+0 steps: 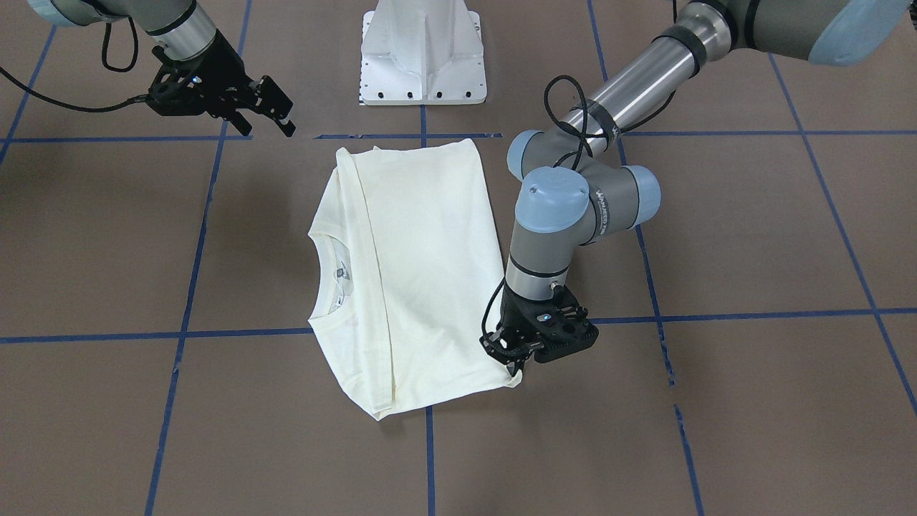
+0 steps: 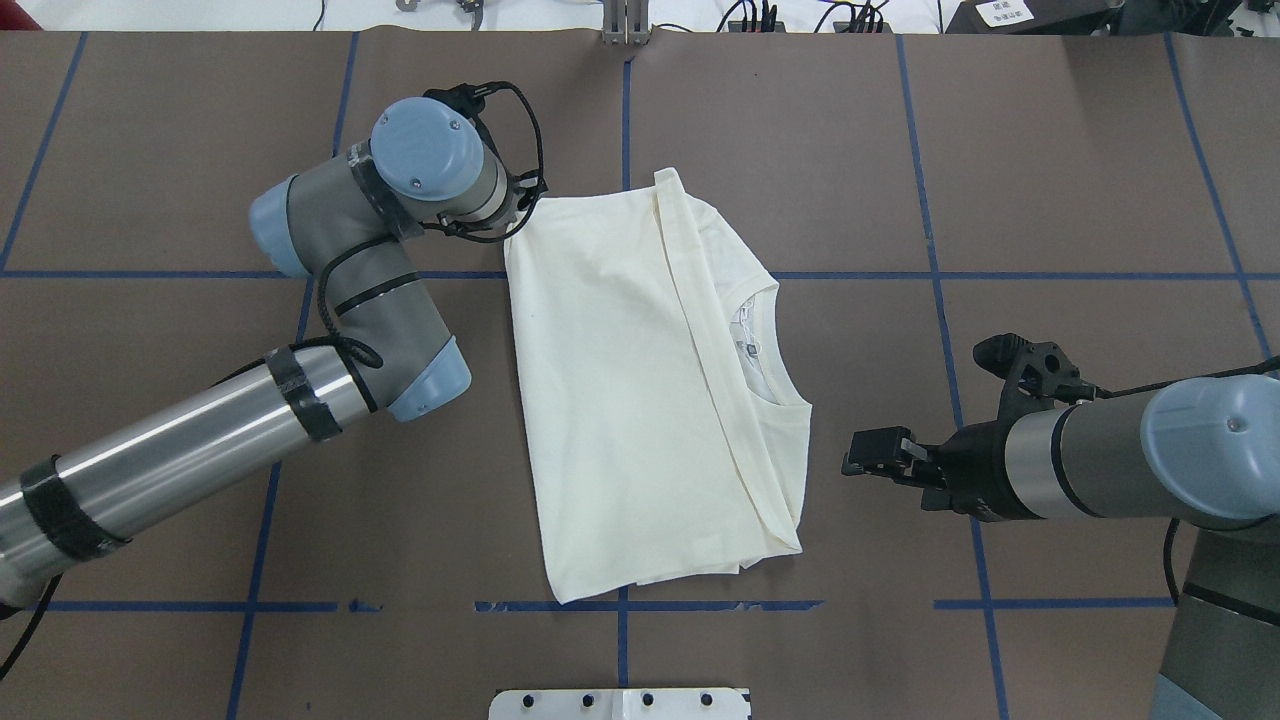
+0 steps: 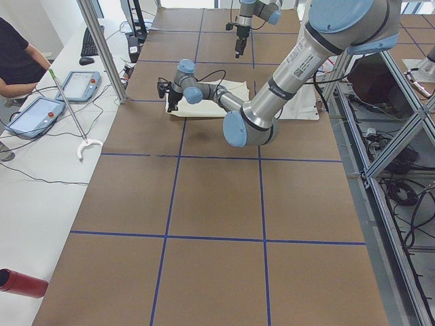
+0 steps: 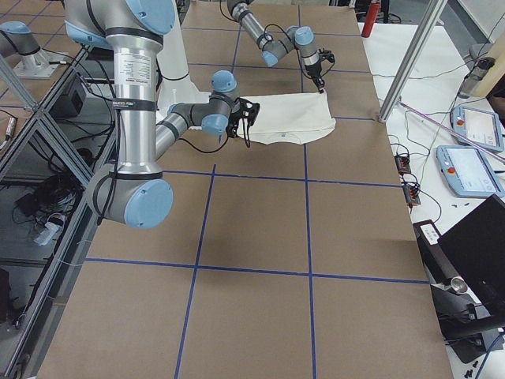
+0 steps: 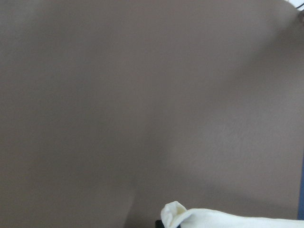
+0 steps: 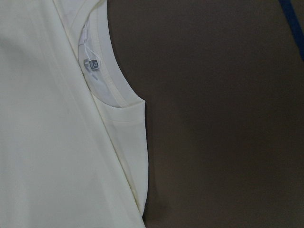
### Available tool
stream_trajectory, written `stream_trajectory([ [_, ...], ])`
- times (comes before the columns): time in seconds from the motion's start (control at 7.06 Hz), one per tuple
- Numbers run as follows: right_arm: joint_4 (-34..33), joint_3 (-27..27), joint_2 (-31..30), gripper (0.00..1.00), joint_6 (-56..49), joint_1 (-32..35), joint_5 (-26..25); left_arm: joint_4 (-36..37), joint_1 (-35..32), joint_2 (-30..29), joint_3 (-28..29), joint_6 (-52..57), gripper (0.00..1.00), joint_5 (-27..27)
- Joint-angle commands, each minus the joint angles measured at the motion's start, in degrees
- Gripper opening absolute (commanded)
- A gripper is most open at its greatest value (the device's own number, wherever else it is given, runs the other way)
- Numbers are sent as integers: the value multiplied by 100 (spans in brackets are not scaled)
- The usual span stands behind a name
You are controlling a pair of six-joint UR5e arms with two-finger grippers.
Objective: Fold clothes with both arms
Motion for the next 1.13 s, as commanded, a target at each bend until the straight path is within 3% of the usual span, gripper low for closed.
stream_trajectory([
  [0.0,-20,-21,6,100,-1,-4,-3,-556,-86,-272,653,354,0,114],
  [0.42,-20,-48,32,100,-1,-30,-47,-645,-96,-317,822,567,0,237],
  [0.57,-20,-57,32,100,-1,-39,-65,-636,-87,-317,822,697,99,237],
  [0.85,-185,-179,110,100,-36,-21,-135,-566,-209,-352,683,1067,100,168],
  [0.99,-552,-319,424,100,-245,-4,-135,-461,-314,-326,508,1224,100,-407],
])
